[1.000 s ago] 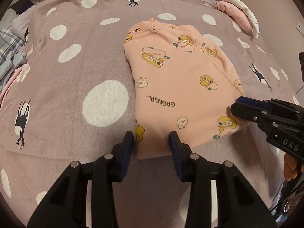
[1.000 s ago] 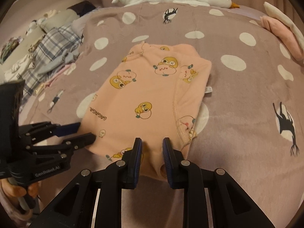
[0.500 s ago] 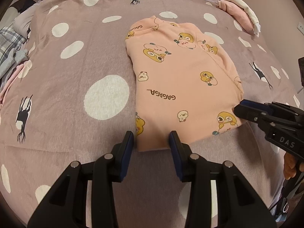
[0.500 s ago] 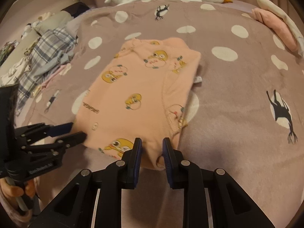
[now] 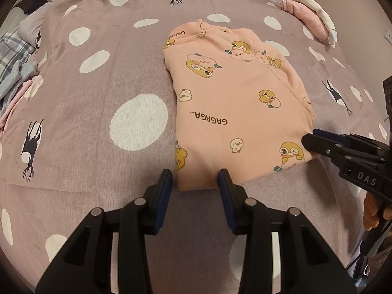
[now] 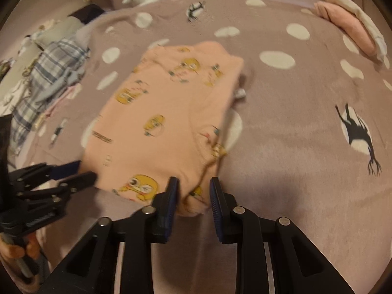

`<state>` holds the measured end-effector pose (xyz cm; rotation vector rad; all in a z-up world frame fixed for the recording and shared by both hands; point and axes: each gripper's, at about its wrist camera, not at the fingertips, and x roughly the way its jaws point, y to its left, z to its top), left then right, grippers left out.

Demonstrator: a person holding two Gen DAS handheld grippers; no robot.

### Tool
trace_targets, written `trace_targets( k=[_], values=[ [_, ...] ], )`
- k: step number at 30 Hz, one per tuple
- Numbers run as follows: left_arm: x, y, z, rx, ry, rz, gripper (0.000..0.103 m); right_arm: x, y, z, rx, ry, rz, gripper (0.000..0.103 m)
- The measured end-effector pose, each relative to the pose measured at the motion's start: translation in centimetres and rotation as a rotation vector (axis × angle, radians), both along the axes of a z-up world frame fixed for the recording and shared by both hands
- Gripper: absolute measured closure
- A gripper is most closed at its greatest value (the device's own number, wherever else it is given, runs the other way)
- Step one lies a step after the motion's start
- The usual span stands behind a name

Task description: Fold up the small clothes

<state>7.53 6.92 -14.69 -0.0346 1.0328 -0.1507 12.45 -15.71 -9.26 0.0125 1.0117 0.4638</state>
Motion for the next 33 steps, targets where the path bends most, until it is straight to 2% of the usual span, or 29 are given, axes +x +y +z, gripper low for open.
trace_targets(
  k=[10,13,14,15,17,20,24,26,28,31,33],
  values=[
    [-1.0,0.6,1.3,0.002,-0.019,0.033,0.065,-1.5,-0.5,1.6,0.003,-0.050,0.004,0.078],
    [-1.3,0.9,2.0,-0.005,-0.026,0.058,0.054,-1.9,-0.6,2.1,0.001,-0.060,0.004,0.077],
    [-1.5,1.0,2.3,-0.010,-0.033,0.063,0.049,-2.1,-0.6,2.3,0.001,-0.062,0.005,0.073],
    [-1.6,1.0,2.7,-0.013,-0.040,0.070,0.043,-2.3,-0.6,2.6,-0.001,-0.069,0.005,0.064],
    [-1.9,1.1,3.4,-0.017,-0.056,0.076,0.037,-2.6,-0.8,3.2,0.003,-0.083,0.003,0.055],
    [-2.2,1.1,4.7,-0.019,-0.083,0.085,0.029,-3.1,-0.7,4.2,0.012,-0.106,0.002,0.051],
    [-2.6,1.4,5.9,-0.032,-0.106,0.099,0.020,-3.6,-0.8,5.6,0.014,-0.142,-0.009,0.033],
    [-2.7,1.5,6.3,-0.039,-0.107,0.108,0.015,-3.8,-0.9,6.1,0.018,-0.156,-0.018,0.027],
    [-2.9,1.7,6.6,-0.044,-0.109,0.116,0.014,-3.9,-0.9,6.5,0.026,-0.158,-0.023,0.023],
    [-3.3,1.8,7.0,-0.036,-0.110,0.140,0.013,-4.0,-0.9,6.8,0.049,-0.147,-0.026,0.010],
    [-3.4,1.9,7.1,-0.026,-0.111,0.153,0.001,-4.1,-0.9,6.9,0.058,-0.148,-0.029,0.004]
  ],
)
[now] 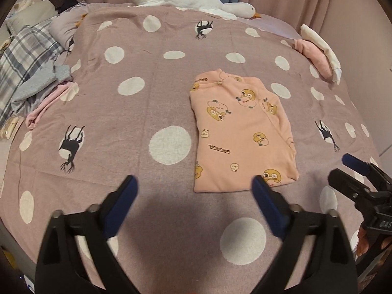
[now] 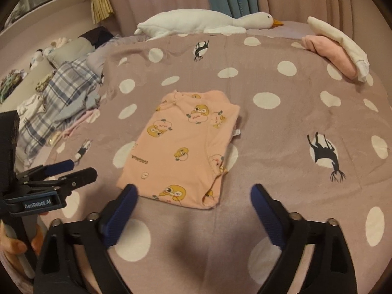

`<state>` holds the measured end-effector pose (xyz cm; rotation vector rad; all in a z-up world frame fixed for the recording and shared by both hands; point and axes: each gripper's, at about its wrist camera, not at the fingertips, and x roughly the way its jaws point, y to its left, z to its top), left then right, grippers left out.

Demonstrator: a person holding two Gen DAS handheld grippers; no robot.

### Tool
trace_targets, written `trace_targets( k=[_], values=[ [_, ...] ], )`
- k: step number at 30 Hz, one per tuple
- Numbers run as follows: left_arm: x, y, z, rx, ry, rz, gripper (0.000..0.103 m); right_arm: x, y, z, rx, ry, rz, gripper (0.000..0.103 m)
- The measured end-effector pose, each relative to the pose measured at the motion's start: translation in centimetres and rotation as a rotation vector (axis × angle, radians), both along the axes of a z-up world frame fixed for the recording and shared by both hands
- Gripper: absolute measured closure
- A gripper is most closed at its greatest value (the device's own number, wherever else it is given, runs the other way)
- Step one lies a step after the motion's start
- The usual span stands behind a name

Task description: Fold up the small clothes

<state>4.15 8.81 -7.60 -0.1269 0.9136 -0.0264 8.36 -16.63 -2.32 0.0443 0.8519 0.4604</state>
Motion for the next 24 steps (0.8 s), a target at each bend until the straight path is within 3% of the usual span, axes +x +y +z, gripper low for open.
trace_targets(
  k=[7,11,16,24],
  values=[
    [-0.6,0.4,0.9,-0.011,-0.017,0.013,0.001,-0.2,0.5,0.5,-0.042,-0.017,-0.030,0.001],
    [-0.6,0.4,1.7,0.054,-0.013,0.044,0.001,-0.4,0.9,1.2,-0.058,-0.037,-0.028,0.001],
    [-0.8,0.4,2.0,0.073,-0.009,0.051,0.001,-0.6,1.3,1.9,-0.042,-0.058,-0.016,0.001],
    [-0.6,0.5,1.5,0.060,0.012,0.057,0.001,0.1,2.5,0.6,-0.070,-0.029,-0.009,0.001]
  ],
)
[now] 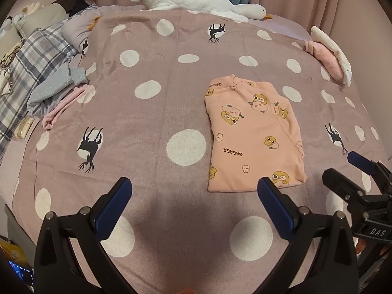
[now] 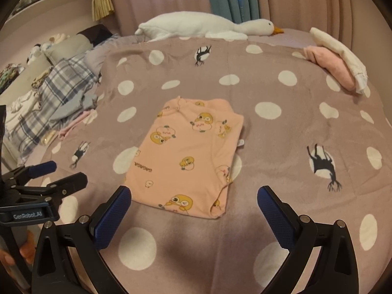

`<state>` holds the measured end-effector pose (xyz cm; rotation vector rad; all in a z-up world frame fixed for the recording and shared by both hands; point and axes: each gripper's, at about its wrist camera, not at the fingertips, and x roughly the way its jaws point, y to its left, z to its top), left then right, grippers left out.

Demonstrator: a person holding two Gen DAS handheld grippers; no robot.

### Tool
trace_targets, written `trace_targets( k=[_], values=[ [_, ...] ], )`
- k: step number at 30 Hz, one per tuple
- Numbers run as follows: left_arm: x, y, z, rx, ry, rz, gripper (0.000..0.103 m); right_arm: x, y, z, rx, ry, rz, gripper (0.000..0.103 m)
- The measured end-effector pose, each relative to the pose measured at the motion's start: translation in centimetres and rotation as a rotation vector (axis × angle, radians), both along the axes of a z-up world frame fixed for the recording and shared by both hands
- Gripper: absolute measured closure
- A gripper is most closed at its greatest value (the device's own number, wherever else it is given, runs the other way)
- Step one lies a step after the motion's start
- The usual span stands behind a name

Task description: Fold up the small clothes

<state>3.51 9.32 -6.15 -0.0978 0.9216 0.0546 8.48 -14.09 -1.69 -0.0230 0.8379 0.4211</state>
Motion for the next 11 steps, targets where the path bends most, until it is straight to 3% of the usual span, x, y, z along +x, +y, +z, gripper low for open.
trace_targets(
  k=[11],
  values=[
    [0.17,0.38,0.05,-0.037,0.001,0.001,0.001,-0.01,0.46,0.33,-0.003,-0.011,0.016,0.001]
  ],
)
